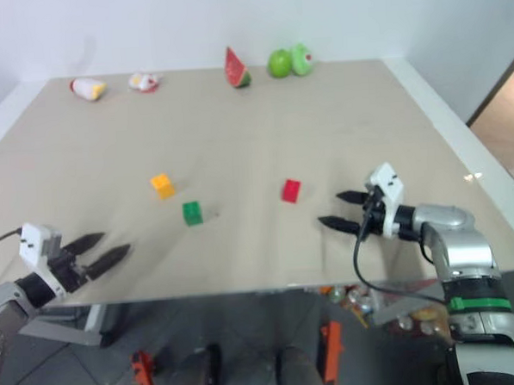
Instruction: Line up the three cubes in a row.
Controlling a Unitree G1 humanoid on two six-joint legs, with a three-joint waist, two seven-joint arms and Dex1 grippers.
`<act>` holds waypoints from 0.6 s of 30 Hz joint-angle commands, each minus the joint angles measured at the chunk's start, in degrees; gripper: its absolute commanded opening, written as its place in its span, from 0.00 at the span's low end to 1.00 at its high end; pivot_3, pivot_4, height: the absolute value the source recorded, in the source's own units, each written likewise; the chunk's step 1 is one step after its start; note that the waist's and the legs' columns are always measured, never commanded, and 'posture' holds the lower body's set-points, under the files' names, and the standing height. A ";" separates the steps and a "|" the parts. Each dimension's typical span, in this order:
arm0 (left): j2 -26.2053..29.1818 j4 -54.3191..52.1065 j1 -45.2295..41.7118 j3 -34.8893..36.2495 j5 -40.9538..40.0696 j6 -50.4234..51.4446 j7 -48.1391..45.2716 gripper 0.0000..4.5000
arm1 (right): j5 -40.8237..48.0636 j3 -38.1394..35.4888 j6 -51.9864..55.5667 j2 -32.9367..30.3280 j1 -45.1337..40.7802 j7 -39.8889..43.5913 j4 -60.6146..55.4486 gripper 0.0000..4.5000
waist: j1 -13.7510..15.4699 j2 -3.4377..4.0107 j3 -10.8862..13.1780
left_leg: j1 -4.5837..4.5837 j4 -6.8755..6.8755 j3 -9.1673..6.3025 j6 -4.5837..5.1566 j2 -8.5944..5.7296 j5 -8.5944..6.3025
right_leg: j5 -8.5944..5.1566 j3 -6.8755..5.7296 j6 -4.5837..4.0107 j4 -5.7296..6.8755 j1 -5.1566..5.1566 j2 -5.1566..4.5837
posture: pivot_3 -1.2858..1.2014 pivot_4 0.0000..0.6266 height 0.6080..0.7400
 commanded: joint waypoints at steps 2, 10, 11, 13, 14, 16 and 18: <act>1.63 -1.66 -2.71 -2.85 2.45 -0.87 -2.46 0.92 | -0.87 -0.65 -2.64 0.19 -1.59 -0.96 -0.70 1.00 | 0.00 0.00 0.00 | 0.00 0.00 0.00 0.00 0.00 0.00 | 0.00 0.00 0.00 0.01 0.00 0.01 | 0.52 0.24 1.00; 3.30 -5.84 -9.30 -9.50 3.63 1.06 -7.14 0.92 | -5.82 4.07 -10.06 4.07 -9.20 0.67 9.53 1.00 | -0.05 -0.03 -0.01 | 0.00 0.20 0.04 0.01 0.00 0.01 | 0.13 0.07 0.07 0.04 0.06 0.04 | 0.52 0.24 1.00; 3.47 -6.31 -9.80 -10.21 3.63 1.26 -7.61 0.92 | -6.42 4.64 -11.09 4.57 -10.48 0.91 11.29 1.00 | -0.08 -0.03 -0.01 | 0.00 0.20 0.07 0.01 0.00 0.01 | 0.13 0.09 0.08 0.04 0.05 0.05 | 0.52 0.24 1.00; 3.71 -7.12 -11.04 -11.77 3.95 1.58 -8.60 0.92 | -7.92 5.81 -13.61 6.01 -13.52 1.08 15.45 1.00 | -0.11 -0.03 -0.01 | 0.00 0.20 0.08 0.01 0.01 0.01 | 0.14 0.13 0.09 0.05 0.04 0.08 | 0.52 0.24 1.00; 3.77 -7.51 -11.61 -12.54 4.27 1.59 -9.02 0.92 | -8.73 6.35 -14.85 6.83 -15.06 0.92 17.64 1.00 | -0.14 -0.03 -0.01 | 0.00 0.20 0.07 0.01 0.01 0.01 | 0.14 0.13 0.09 0.05 0.04 0.10 | 0.52 0.24 1.00; 3.78 -7.86 -12.85 -14.04 5.06 1.53 -9.78 0.92 | -10.26 7.23 -17.37 8.43 -18.16 0.57 22.27 1.00 | -0.19 -0.03 -0.01 | 0.00 0.20 0.07 0.01 0.04 0.01 | 0.15 0.16 0.09 0.06 0.04 0.17 | 0.52 0.24 1.00; 3.50 -8.17 -13.89 -15.21 5.68 1.46 -10.22 0.92 | -11.35 7.68 -19.31 10.03 -20.82 0.61 26.15 1.00 | -0.18 -0.03 -0.01 | 0.00 0.22 0.05 0.02 0.07 0.02 | 0.17 0.20 0.10 0.07 0.05 0.26 | 0.52 0.24 1.00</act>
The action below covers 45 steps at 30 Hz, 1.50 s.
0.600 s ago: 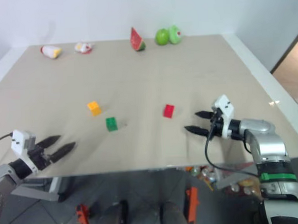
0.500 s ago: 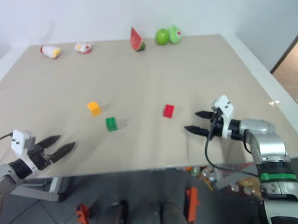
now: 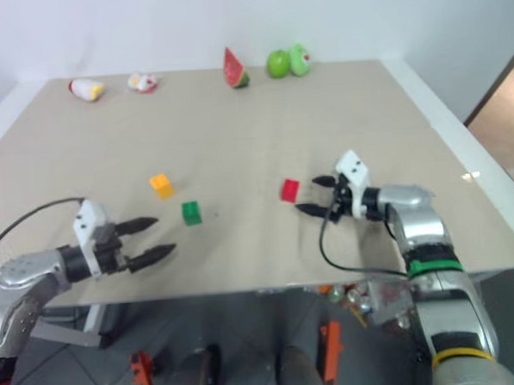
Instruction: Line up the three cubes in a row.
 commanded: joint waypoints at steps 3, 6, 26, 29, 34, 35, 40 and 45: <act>0.28 -2.57 -2.16 -1.98 1.62 -0.88 -1.12 0.92 | -2.32 1.03 -5.05 2.58 -5.19 1.41 6.58 1.00 | 0.00 0.00 0.00 | 0.00 0.00 -0.02 0.00 0.01 0.00 | 0.00 0.07 0.02 0.01 0.01 0.06 | 0.52 0.24 1.00; -0.20 -2.49 -2.31 -2.73 2.68 -1.38 -0.97 0.92 | -3.19 1.53 -6.65 3.63 -6.03 2.35 8.52 1.00 | 0.00 0.00 0.00 | 0.00 0.00 -0.02 0.00 0.01 0.00 | 0.01 0.12 0.08 0.02 0.02 0.08 | 0.52 0.24 1.00; -2.09 -2.89 1.28 0.31 0.59 0.86 0.31 0.93 | -0.50 1.78 -1.48 3.95 -4.24 16.48 1.59 0.28 | 0.01 0.00 0.00 | 0.05 0.16 -0.01 0.02 0.17 0.01 | 0.11 0.16 -0.01 0.15 0.04 0.21 | 0.52 0.24 1.00; -1.71 -2.23 0.89 1.90 -0.98 2.20 0.15 0.93 | 1.41 3.09 2.43 2.10 -1.44 22.92 -5.95 0.28 | 0.15 0.00 0.00 | 0.06 0.19 -0.02 0.02 0.24 0.01 | 0.13 0.16 -0.05 0.16 0.05 0.29 | 0.52 0.24 1.00; -1.36 -1.34 -0.32 4.39 -3.11 4.51 0.33 0.93 | 2.63 6.67 2.42 -0.70 2.34 28.30 -13.40 0.28 | 0.13 0.00 0.00 | 0.06 0.30 0.02 0.01 0.28 0.00 | 0.15 0.15 -0.07 0.17 0.05 0.30 | 0.52 0.24 1.00; -1.29 -1.44 -0.21 4.50 -3.17 4.71 0.23 0.93 | 2.39 7.45 1.49 -0.76 2.70 28.33 -13.44 0.28 | 0.12 0.00 0.00 | 0.06 0.34 0.03 0.01 0.29 0.00 | 0.18 0.15 -0.09 0.17 0.04 0.30 | 0.52 0.24 1.00; -0.88 -2.02 0.42 4.76 -3.14 5.21 0.00 0.93 | 0.88 9.06 -2.71 0.46 2.60 26.74 -11.04 0.28 | 0.02 0.00 0.00 | 0.13 0.44 0.16 0.00 0.53 0.00 | 0.31 0.15 -0.22 0.17 0.05 0.46 | 0.52 0.24 1.00; -0.70 -2.58 1.12 5.20 -3.18 5.47 0.22 0.93 | 0.41 10.15 -4.86 1.03 2.27 26.44 -9.18 0.28 | 0.04 0.00 0.00 | 0.13 0.46 0.16 -0.01 0.73 -0.01 | 0.37 0.16 -0.32 0.17 0.03 0.68 | 0.52 0.24 1.00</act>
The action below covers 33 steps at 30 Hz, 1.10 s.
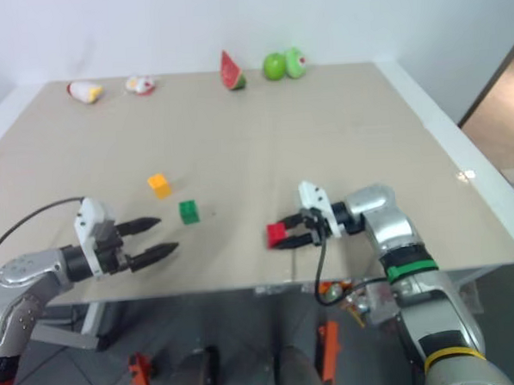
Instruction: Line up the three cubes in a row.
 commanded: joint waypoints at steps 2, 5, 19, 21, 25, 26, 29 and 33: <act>1.04 -1.56 0.57 1.94 -0.52 0.07 0.01 0.93 | -1.32 -0.18 -3.64 0.94 -1.85 -0.01 3.20 0.28 | 0.00 0.00 0.00 | 0.00 0.00 0.00 0.00 0.02 0.00 | 0.00 0.00 -0.02 0.00 -0.01 0.03 | 0.52 0.24 1.00; 0.91 -1.35 0.92 1.94 -0.12 -0.19 0.00 0.93 | -3.74 -0.53 -6.57 2.71 -4.14 -4.57 8.16 0.59 | -0.09 0.00 0.00 | 0.06 0.00 0.09 0.00 0.06 0.00 | 0.07 0.02 -0.10 0.00 -0.01 0.04 | 0.52 0.24 1.00; 2.23 3.90 -0.96 1.47 1.44 -1.33 -2.65 0.93 | 7.00 -3.40 1.60 -11.67 -3.66 3.97 -1.26 1.00 | 0.14 -0.01 0.00 | 0.02 0.00 0.34 -0.06 0.10 -0.03 | 0.04 0.18 -0.01 0.00 -0.08 0.01 | 0.52 0.24 1.00; 2.66 7.06 -2.41 1.01 2.83 -2.59 -3.55 0.93 | 7.25 -3.46 0.76 -14.47 -4.23 3.97 -1.04 1.00 | 0.14 -0.01 0.00 | 0.05 -0.03 0.37 -0.06 0.12 -0.04 | 0.05 0.19 -0.07 0.00 -0.14 0.03 | 0.52 0.24 1.00; 2.34 13.77 -6.03 -1.33 6.40 -6.30 -5.05 0.93 | 6.78 -6.03 1.15 -14.18 -7.88 1.07 2.34 1.00 | -0.13 -0.01 0.00 | 0.09 -0.02 0.43 -0.06 0.15 -0.04 | 0.11 0.20 -0.14 0.01 -0.18 0.04 | 0.52 0.24 1.00; 1.91 16.33 -7.46 -2.22 7.96 -8.04 -5.22 0.93 | 6.97 -6.74 1.69 -13.63 -8.69 -0.22 2.68 1.00 | -0.15 -0.01 0.00 | 0.08 0.00 0.47 -0.06 0.15 -0.04 | 0.13 0.23 -0.13 0.01 -0.21 0.04 | 0.52 0.24 1.00; 1.07 21.31 -10.18 -3.90 10.67 -11.58 -5.79 0.93 | 7.23 -7.92 2.72 -12.58 -9.30 -1.53 2.45 1.00 | -0.05 -0.01 -0.01 | 0.08 0.00 0.49 -0.06 0.16 -0.03 | 0.18 0.25 -0.11 0.02 -0.22 0.04 | 0.52 0.24 1.00; -1.13 28.76 -15.78 -6.97 13.59 -15.93 -7.93 0.93 | 8.92 -9.59 6.25 -11.46 -6.42 -3.13 -4.24 1.00 | 0.28 -0.01 0.00 | -0.01 -0.03 0.53 -0.06 0.16 -0.04 | 0.14 0.27 -0.08 0.02 -0.28 0.05 | 0.52 0.24 1.00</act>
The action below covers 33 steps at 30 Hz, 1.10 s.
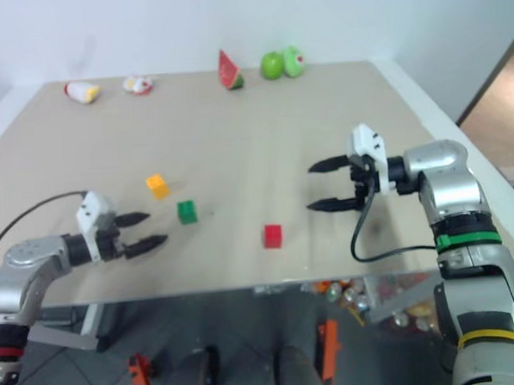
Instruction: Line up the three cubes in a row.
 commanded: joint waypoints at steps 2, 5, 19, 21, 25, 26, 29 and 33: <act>-1.77 7.02 -5.96 -3.75 4.42 -7.07 -3.53 0.93 | 3.75 -3.09 5.60 0.17 3.86 -1.29 -11.21 1.00 | 0.26 0.00 0.00 | -0.08 0.01 -0.05 0.00 0.00 0.00 | -0.04 0.00 0.07 0.01 -0.01 0.04 | 0.52 0.24 1.00; -2.80 11.06 -8.37 -6.04 7.05 -11.13 -5.41 0.93 | 5.35 -3.76 9.35 -0.48 7.37 -2.01 -17.52 1.00 | 0.16 0.00 0.00 | -0.14 0.01 -0.02 0.00 -0.04 0.00 | -0.07 0.09 0.23 0.01 0.00 0.03 | 0.52 0.24 1.00; -8.84 23.93 -18.29 -8.24 10.92 -16.51 -8.88 0.93 | 9.97 -5.80 17.78 0.88 12.23 -7.63 -29.71 1.00 | 0.08 0.00 0.00 | -0.13 0.22 0.08 0.03 -0.05 0.00 | 0.12 0.23 0.29 0.03 0.00 0.04 | 0.52 0.24 1.00; -9.18 24.60 -18.65 -8.05 11.18 -16.96 -9.23 0.93 | 10.26 -5.63 18.32 1.27 12.06 -8.04 -30.08 1.00 | 0.08 -0.01 -0.01 | -0.13 0.22 0.09 0.03 -0.05 0.01 | 0.13 0.24 0.30 0.03 0.00 0.04 | 0.52 0.24 1.00; -9.67 24.53 -18.46 -7.86 11.18 -17.62 -9.54 0.76 | 10.18 -5.30 18.28 2.01 11.85 -8.52 -29.90 1.00 | 0.07 -0.01 -0.01 | -0.14 0.22 0.11 0.03 -0.05 0.01 | 0.13 0.28 0.32 0.02 0.00 0.04 | 0.52 0.24 1.00; -9.78 24.42 -18.39 -7.82 11.08 -17.63 -9.55 0.67 | 10.16 -5.27 18.21 2.15 11.79 -8.58 -29.77 1.00 | 0.07 -0.01 -0.01 | -0.13 0.22 0.12 0.03 -0.05 0.01 | 0.13 0.28 0.32 0.03 0.00 0.04 | 0.52 0.24 1.00; -10.25 23.35 -18.03 -7.71 10.53 -17.14 -9.69 0.45 | 9.82 -5.02 17.74 2.69 11.39 -8.74 -28.82 1.00 | 0.07 -0.01 -0.01 | -0.14 0.22 0.13 0.03 -0.05 0.00 | 0.13 0.30 0.33 0.02 -0.01 0.05 | 0.52 0.24 1.00; -10.38 21.78 -17.40 -7.95 10.41 -16.20 -10.10 0.31 | 9.38 -4.76 17.09 3.22 10.82 -8.88 -27.85 1.00 | 0.06 -0.01 -0.01 | -0.13 0.22 0.14 0.03 -0.05 0.01 | 0.14 0.33 0.35 0.02 -0.01 0.06 | 0.52 0.24 1.00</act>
